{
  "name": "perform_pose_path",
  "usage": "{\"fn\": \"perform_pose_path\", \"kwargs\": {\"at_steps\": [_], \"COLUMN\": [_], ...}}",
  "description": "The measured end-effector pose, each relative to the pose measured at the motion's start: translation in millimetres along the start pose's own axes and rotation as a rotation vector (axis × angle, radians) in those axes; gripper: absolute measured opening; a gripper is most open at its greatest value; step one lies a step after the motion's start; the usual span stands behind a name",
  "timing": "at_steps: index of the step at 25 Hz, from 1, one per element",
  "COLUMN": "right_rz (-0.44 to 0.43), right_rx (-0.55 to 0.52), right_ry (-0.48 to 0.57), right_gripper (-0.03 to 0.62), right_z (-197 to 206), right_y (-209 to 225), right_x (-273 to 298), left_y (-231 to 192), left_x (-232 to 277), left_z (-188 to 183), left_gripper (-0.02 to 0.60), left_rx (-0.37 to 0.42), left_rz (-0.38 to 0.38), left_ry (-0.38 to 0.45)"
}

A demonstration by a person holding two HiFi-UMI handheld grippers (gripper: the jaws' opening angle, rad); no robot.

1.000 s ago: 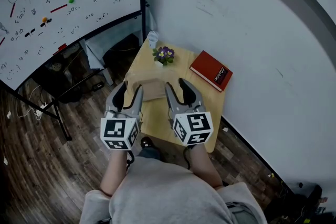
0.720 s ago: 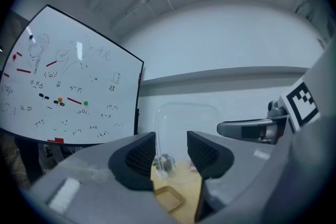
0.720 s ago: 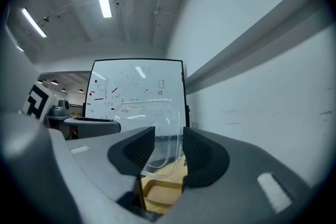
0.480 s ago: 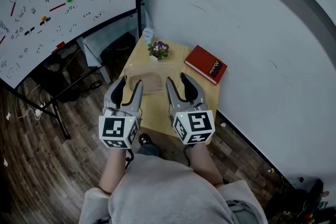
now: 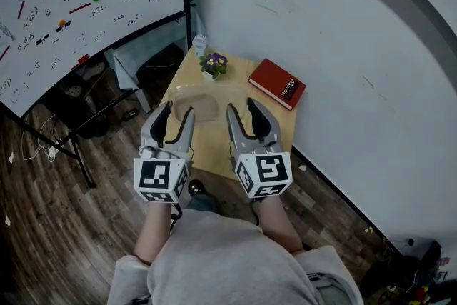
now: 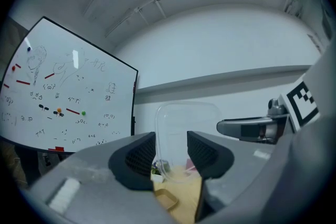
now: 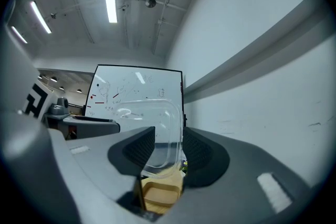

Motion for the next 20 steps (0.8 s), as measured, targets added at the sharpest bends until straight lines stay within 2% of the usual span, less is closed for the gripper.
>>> {"fn": "perform_pose_path", "kwargs": {"at_steps": [20], "right_rz": [0.013], "right_rx": [-0.007], "right_ry": [0.031], "right_gripper": [0.163], "right_z": [-6.4], "right_y": [-6.2], "right_x": [-35.6], "left_y": [21.0], "left_x": [-24.9], "left_z": [-4.8], "left_gripper": [0.186], "left_rx": [0.011], "left_rz": [0.009], "left_ry": [0.015]}}
Point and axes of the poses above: the fingertips, and each gripper's own axes: x forward along the fingers, y to its right, z out of its underside, the point moved 1 cm from there along -x, backward along the fingers, and after that the axes turned 6 degrees about z, right-handed, at the moved point
